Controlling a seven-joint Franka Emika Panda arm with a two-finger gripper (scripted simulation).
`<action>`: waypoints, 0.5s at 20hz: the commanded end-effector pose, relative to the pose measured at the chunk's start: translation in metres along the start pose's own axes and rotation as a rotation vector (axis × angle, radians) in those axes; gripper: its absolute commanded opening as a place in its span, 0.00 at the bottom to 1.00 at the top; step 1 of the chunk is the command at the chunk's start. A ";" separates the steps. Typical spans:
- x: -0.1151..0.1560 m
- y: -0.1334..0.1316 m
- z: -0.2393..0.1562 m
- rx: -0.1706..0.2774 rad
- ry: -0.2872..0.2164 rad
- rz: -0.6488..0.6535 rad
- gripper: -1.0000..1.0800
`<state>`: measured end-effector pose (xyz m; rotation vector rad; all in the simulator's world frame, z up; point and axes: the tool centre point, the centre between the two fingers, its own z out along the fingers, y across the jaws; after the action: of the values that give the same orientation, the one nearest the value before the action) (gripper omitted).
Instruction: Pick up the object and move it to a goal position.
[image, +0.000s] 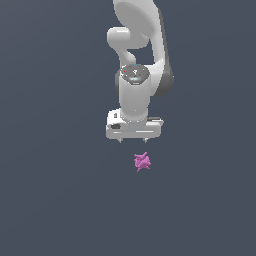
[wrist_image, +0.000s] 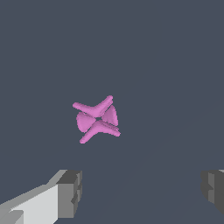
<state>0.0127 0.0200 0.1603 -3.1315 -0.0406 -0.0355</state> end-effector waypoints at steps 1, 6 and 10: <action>0.001 -0.003 0.000 0.000 0.002 -0.008 0.96; 0.003 -0.004 0.003 -0.001 0.000 -0.016 0.96; 0.009 -0.010 0.013 -0.003 -0.004 -0.046 0.96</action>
<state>0.0198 0.0276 0.1517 -3.1330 -0.0943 -0.0338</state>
